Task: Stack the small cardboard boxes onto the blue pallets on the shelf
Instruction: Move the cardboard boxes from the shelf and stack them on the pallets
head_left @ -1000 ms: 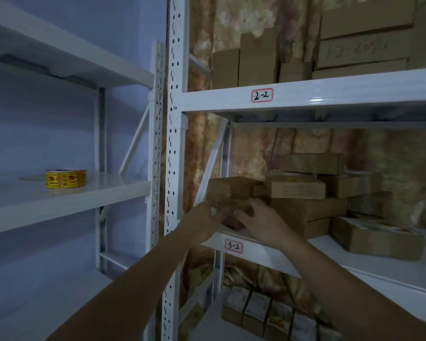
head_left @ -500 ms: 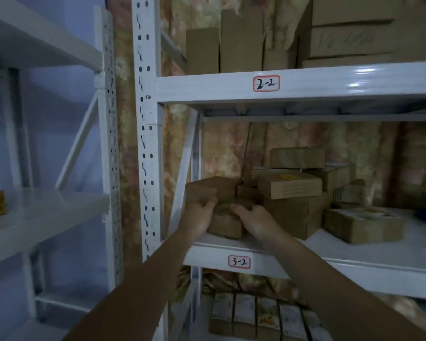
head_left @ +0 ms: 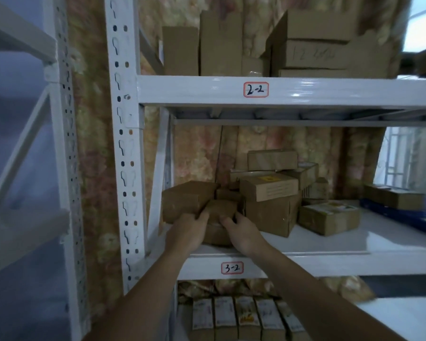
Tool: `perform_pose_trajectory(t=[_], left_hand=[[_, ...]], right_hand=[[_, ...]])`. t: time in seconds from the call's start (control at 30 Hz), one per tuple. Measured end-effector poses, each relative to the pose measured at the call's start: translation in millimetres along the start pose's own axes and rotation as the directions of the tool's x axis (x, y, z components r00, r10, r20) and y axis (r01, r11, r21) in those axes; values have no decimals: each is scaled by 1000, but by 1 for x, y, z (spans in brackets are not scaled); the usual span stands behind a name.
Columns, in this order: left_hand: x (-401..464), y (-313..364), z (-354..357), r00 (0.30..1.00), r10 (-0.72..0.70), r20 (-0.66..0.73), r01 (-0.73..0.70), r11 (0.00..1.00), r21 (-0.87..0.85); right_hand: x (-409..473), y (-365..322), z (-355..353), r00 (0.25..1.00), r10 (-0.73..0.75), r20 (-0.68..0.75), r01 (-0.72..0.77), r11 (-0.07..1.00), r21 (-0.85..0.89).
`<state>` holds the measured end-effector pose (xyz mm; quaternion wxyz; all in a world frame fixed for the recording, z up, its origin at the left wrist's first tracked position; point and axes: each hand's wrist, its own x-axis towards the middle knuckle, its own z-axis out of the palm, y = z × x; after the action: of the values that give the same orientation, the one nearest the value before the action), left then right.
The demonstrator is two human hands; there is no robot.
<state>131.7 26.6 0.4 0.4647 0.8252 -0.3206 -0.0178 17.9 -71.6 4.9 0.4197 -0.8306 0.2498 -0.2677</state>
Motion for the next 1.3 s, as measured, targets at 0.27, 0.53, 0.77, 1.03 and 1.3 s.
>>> perform_pose_trajectory(t=[0.27,0.53,0.77,1.03,1.3], left_hand=[[-30,14,-4,974,77,-214,-153,918,-366],[-51,60,10,955,161,-249,-281,755,-592],[-97,142,71,952,239,-189,-304,719,-625],[-162,256,205,952,291,-95,-285,729,-622],[-181,313,309,959,273,73,-158,734,-660]], right_hand=[[-24,-19,-12,992,-129,-13,129,981,144],[-43,-31,-39,958,-214,-190,266,912,312],[-78,3,-126,899,-216,-382,305,933,190],[-141,85,-277,855,-90,-510,188,971,145],[-159,153,-370,835,-8,-551,100,986,137]])
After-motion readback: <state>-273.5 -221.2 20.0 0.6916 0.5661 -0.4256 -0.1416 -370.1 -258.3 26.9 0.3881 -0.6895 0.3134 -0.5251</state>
